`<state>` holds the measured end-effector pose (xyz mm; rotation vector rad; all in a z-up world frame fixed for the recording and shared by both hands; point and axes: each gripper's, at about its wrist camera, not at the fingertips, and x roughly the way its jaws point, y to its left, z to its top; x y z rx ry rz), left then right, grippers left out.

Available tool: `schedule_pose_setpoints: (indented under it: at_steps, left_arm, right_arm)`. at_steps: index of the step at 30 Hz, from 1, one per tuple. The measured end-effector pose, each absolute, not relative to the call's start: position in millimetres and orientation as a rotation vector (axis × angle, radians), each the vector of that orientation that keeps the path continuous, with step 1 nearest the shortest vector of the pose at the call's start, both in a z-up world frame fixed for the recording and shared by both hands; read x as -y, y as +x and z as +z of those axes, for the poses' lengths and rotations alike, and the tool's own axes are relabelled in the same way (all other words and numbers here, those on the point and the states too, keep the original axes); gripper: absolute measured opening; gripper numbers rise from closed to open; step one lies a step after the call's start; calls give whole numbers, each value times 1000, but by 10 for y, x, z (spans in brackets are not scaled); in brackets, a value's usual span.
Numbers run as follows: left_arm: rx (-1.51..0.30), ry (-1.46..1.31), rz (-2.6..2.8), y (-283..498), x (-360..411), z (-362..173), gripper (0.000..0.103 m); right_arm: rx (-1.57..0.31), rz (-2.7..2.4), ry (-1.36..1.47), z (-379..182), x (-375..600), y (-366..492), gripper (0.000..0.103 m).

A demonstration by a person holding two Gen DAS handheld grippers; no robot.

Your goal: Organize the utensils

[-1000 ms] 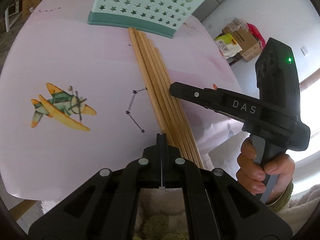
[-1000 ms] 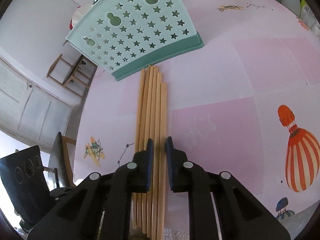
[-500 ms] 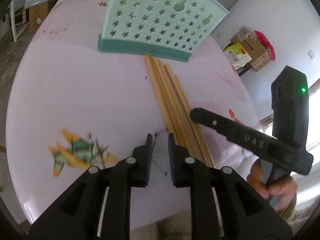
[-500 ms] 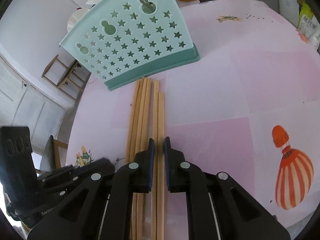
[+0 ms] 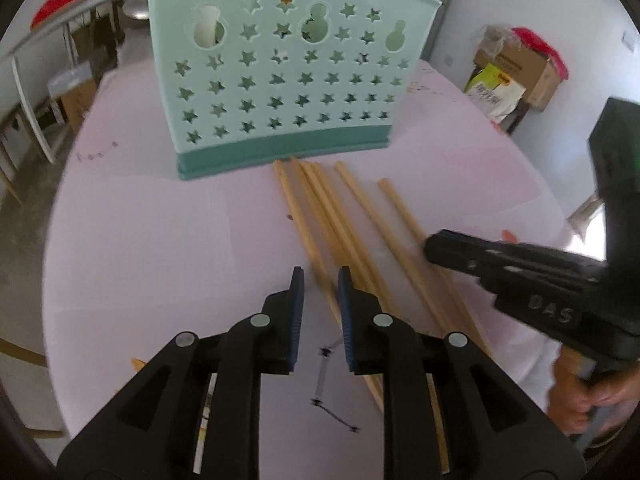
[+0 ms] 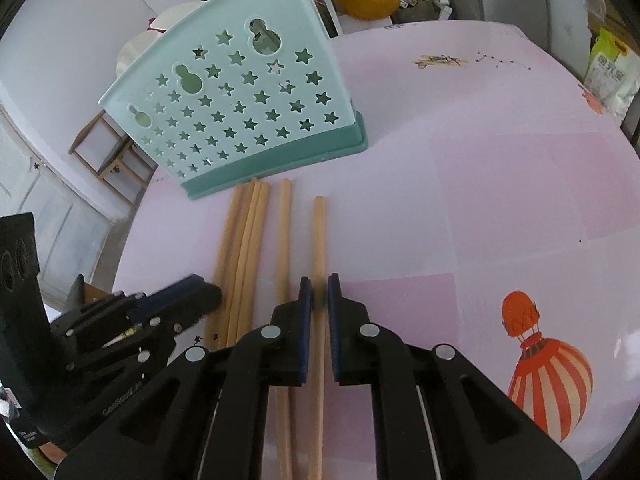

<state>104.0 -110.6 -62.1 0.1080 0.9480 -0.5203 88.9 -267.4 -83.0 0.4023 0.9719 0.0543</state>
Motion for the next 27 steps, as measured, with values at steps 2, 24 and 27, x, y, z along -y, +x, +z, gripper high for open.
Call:
schedule_pose_setpoints:
  at_steps: [2, 24, 27]
  left_arm:
    - [-936, 138, -484, 1046, 1090, -614, 16]
    - [-1053, 216, -423, 1817, 1054, -556, 17]
    - [-1044, 242, -411, 1887, 1138, -556, 16]
  right_arm:
    - [-970, 53, 401, -836, 2687, 897, 9]
    - [-984, 85, 189, -791, 2582, 1356, 14]
    - [-977, 72, 165, -780, 2575, 1405, 10]
